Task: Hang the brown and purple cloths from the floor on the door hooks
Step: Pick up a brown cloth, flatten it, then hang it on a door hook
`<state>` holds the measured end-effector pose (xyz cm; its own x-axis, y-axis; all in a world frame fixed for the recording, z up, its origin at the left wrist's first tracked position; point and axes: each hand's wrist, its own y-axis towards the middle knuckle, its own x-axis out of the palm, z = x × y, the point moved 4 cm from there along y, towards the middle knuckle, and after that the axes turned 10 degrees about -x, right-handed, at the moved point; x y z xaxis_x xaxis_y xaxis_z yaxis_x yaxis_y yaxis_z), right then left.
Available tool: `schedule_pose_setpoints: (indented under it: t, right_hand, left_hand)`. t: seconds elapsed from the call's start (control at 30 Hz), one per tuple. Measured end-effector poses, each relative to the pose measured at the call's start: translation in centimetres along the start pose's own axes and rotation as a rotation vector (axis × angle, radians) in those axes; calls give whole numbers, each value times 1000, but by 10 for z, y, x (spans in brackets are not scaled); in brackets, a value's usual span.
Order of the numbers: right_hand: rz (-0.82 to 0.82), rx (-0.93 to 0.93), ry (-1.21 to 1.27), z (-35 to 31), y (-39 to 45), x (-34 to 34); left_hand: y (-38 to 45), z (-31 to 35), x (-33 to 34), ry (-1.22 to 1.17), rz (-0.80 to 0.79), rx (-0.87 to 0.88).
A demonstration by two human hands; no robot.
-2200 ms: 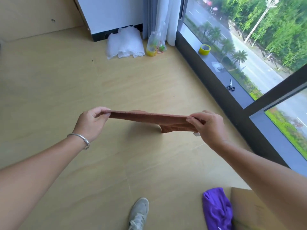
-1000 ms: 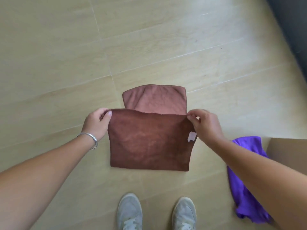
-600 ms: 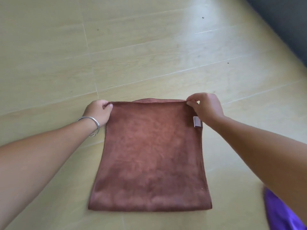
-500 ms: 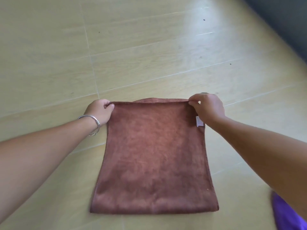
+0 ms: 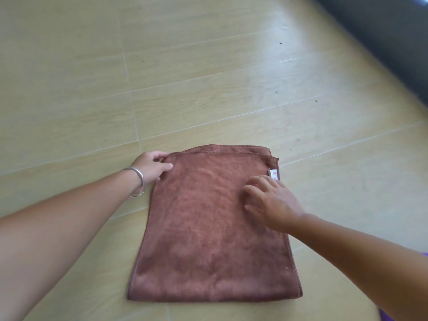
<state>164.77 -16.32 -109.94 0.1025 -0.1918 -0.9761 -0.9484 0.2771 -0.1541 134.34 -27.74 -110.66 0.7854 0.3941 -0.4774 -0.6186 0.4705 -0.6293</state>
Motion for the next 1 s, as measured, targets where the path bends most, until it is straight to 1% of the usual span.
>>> schedule_pose_setpoints:
  t: [0.07, 0.13, 0.2, 0.37, 0.47, 0.63, 0.67, 0.7, 0.73, 0.8, 0.83, 0.87, 0.93, 1.0]
  right_hand:
    - [-39, 44, 10, 6, -4, 8]
    - [-82, 92, 21, 13, -9, 16]
    - [-112, 118, 19, 17, -15, 22]
    - [-137, 117, 11, 19, -18, 26]
    - [-155, 113, 27, 18, -17, 24]
    - [-175, 111, 12, 17, -17, 25]
    - [-173, 112, 7, 17, -17, 26]
    - [-170, 115, 3, 17, -18, 26]
    - [-166, 117, 1, 17, -18, 26]
    - [-160, 115, -4, 18, -18, 26]
    - [-161, 114, -6, 17, -18, 26]
    - [-161, 114, -5, 17, -18, 27]
    - [-157, 121, -5, 16, -19, 27]
    - [-123, 106, -38, 13, -19, 22]
  left_hand:
    - [7, 1, 3, -153, -59, -107]
    - [9, 0, 4, -187, -168, -192]
    - [9, -2, 2, -150, -238, -229]
    - [6, -3, -9, -13, -356, -310]
    - [1, -2, -10, 27, -390, -323]
    - [-4, 2, -4, 23, -428, -321]
    - [-4, 1, -3, 21, -396, -309]
    - [-2, 1, -4, 22, -330, -281]
    - [0, 1, -7, 30, -229, -232]
    - [5, 5, -19, 61, 24, -106]
    - [7, 7, -25, 71, 116, -51]
    - [9, 8, -28, 77, 161, -9]
    - [13, 8, -27, 97, 173, 40]
    - [2, 6, -25, 217, 251, 138]
